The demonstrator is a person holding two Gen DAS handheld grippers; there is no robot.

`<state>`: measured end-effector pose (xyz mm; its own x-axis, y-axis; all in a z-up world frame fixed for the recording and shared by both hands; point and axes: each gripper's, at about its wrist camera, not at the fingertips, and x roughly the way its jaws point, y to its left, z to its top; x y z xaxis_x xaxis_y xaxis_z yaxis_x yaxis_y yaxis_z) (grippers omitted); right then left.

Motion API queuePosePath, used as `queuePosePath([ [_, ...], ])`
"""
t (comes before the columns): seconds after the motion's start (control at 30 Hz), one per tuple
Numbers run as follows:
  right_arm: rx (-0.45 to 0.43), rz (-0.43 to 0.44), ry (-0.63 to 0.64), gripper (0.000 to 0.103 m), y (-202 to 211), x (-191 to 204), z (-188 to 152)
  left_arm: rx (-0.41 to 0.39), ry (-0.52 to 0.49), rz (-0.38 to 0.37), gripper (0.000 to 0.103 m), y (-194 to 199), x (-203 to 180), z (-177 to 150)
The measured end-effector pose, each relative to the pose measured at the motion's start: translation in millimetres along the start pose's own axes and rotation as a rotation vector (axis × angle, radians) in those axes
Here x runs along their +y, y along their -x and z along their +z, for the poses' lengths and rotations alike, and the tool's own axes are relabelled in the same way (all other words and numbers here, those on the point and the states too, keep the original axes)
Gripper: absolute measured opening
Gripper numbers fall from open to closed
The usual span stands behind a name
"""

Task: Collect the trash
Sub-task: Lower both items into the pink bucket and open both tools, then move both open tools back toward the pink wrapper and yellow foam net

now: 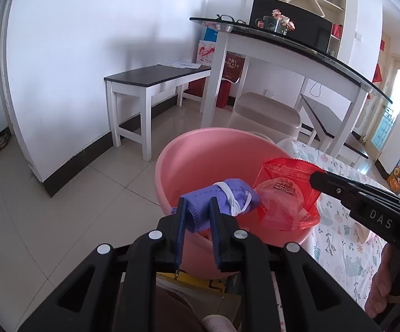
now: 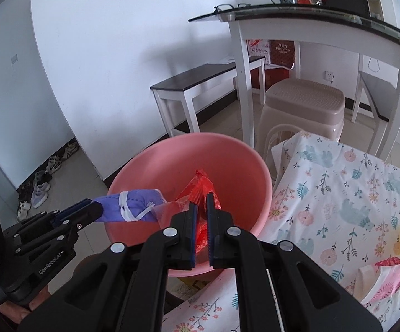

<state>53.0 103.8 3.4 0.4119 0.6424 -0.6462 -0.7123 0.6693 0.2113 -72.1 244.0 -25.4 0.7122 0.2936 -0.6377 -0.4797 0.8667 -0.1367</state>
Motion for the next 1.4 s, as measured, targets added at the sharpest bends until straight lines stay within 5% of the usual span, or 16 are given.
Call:
queuePosePath([
  [0.2, 0.045, 0.035, -0.028, 0.008, -5, -3, -3, 0.005, 0.023, -0.007, 0.018, 0, 0, 1],
  [0.37, 0.038, 0.055, -0.046, 0.021, -1, -6, -4, -0.004, 0.032, -0.007, 0.027, 3, -1, 5],
  [0.7, 0.008, 0.051, -0.056, 0.022, 15, -13, -9, -0.039, 0.019, -0.033, 0.034, 17, -12, 6],
  [1.4, -0.044, -0.131, -0.145, 0.022, 100, -91, -50, -0.017, -0.128, -0.260, 0.036, 26, -99, 1],
])
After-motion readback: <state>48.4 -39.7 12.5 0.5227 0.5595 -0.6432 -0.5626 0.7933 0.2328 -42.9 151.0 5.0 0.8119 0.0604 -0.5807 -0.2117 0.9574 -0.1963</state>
